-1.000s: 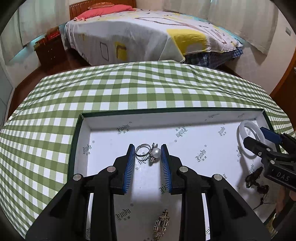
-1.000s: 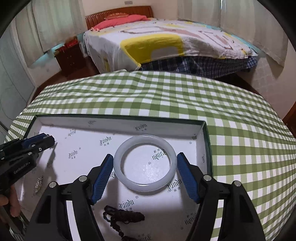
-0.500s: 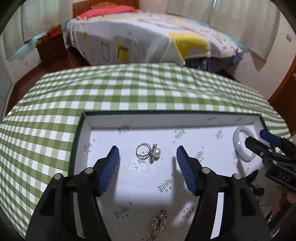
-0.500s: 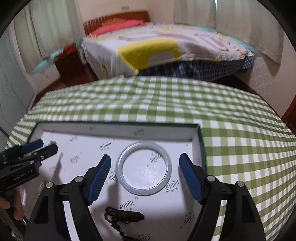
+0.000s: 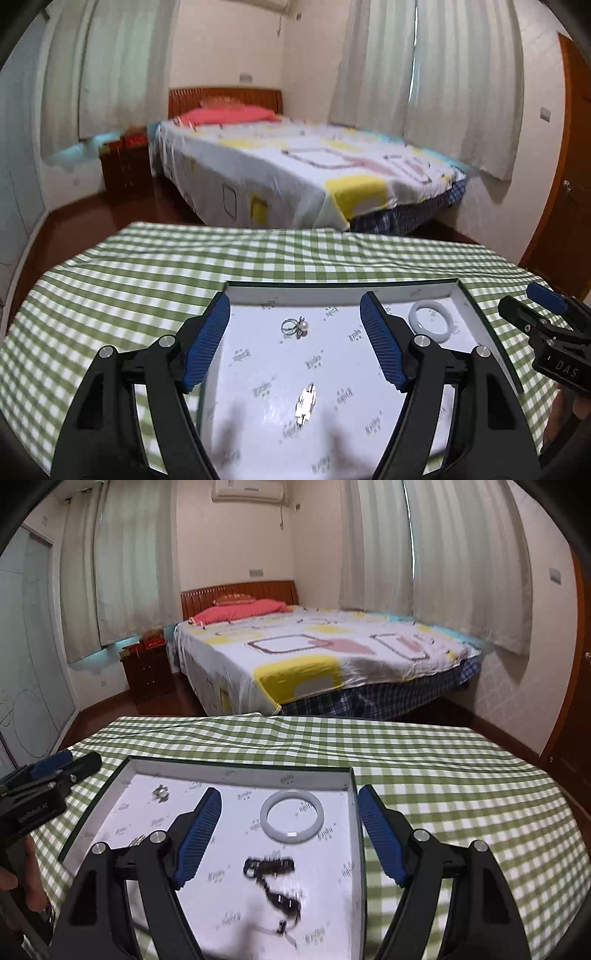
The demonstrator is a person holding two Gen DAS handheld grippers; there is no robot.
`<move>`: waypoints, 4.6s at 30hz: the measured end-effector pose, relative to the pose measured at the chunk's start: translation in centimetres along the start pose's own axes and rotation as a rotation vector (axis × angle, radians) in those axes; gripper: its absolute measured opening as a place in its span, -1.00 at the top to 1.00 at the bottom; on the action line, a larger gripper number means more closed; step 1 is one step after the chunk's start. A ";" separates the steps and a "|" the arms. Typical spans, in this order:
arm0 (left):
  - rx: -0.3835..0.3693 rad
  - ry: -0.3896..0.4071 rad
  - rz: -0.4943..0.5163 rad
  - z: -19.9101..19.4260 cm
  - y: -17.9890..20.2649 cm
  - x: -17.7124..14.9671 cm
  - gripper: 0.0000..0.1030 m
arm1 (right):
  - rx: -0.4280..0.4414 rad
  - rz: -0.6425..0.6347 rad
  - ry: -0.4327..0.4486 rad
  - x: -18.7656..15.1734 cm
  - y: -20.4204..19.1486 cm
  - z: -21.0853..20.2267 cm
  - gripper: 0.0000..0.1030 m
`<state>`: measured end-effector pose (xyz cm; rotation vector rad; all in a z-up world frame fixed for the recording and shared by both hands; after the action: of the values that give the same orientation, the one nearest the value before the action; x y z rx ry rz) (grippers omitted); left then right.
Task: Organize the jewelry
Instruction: 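Withdraw both tools from the box back toward the jewelry, then grasp the dark red bead bracelet with the left tool while the right tool grasps the pearl necklace, then lift the bracelet and necklace and carry both over the green box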
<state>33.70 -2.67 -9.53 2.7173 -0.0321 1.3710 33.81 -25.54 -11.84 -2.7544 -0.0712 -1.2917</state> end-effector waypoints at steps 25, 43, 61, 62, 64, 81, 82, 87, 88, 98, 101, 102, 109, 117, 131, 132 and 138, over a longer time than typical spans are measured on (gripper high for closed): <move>0.115 -0.030 -0.018 -11.4 -2.5 -14.4 -0.45 | -0.062 -0.011 0.007 -12.6 -1.0 -8.8 -0.44; 0.167 -0.104 -0.043 -11.1 -4.4 -16.9 -0.48 | -0.102 0.014 -0.051 -14.9 0.6 -7.4 -0.44; 0.202 -0.142 -0.089 -11.1 -6.6 -17.8 -0.54 | -0.141 0.092 -0.217 -15.1 3.3 -4.2 -0.30; 0.201 -0.144 -0.089 -11.0 -6.6 -17.8 -0.54 | -0.137 0.102 -0.227 -15.2 3.5 -4.0 -0.29; 0.201 -0.148 -0.085 -11.0 -6.5 -17.9 -0.54 | -0.128 0.121 -0.250 -15.4 3.8 -3.6 -0.27; 0.224 -0.162 -0.114 -10.8 -7.5 -18.1 -0.57 | -0.073 0.092 -0.234 -15.8 2.7 -4.7 0.60; 0.225 -0.169 -0.120 -10.7 -7.6 -18.2 -0.57 | -0.069 0.090 -0.233 -15.8 2.6 -4.7 0.60; 0.229 -0.205 -0.148 -9.9 -8.2 -18.3 -0.57 | -0.060 0.076 -0.238 -16.0 2.1 -4.6 0.60; 0.223 -0.217 -0.149 -9.7 -8.2 -18.3 -0.57 | -0.059 0.075 -0.237 -16.0 2.0 -4.6 0.60; 0.165 -0.250 -0.135 -8.8 -7.8 -18.8 0.45 | -0.056 0.075 -0.225 -16.1 1.8 -4.7 0.60; 0.155 -0.246 -0.117 -8.8 -7.4 -18.8 0.66 | -0.053 0.076 -0.219 -16.1 1.7 -4.8 0.60; 0.152 -0.245 -0.115 -8.8 -7.4 -18.8 0.66 | -0.053 0.077 -0.215 -16.2 1.7 -4.9 0.60; 0.137 -0.216 -0.115 -9.2 -7.1 -18.5 0.68 | -0.050 0.080 -0.192 -16.2 1.6 -5.5 0.60; 0.115 -0.152 -0.098 -10.8 -6.1 -16.8 0.69 | -0.048 0.085 -0.126 -15.0 1.4 -7.1 0.61; 0.017 -0.010 -0.075 -13.7 -2.6 -10.5 0.69 | -0.012 0.071 -0.002 -10.3 0.1 -9.8 0.61; 0.011 -0.002 -0.071 -13.6 -2.3 -9.9 0.69 | -0.009 0.068 0.005 -9.9 -0.1 -9.8 0.61; -0.014 0.043 -0.047 -12.7 -0.8 -7.0 0.69 | 0.016 0.043 0.058 -6.7 -1.3 -9.5 0.61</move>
<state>19.42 -0.83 -7.68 2.6583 0.0255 1.4102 22.20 -25.24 -10.87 -2.6871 -0.0174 -1.3533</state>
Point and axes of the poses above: each gripper's, at about its wrist camera, not at the fingertips, and z roughly the way its jaws point, y to its right, x to its top, the point moved 5 cm from there along z, roughly the way its jaws point, and after that the axes turned 4 degrees about -y, right-handed, at the moved point
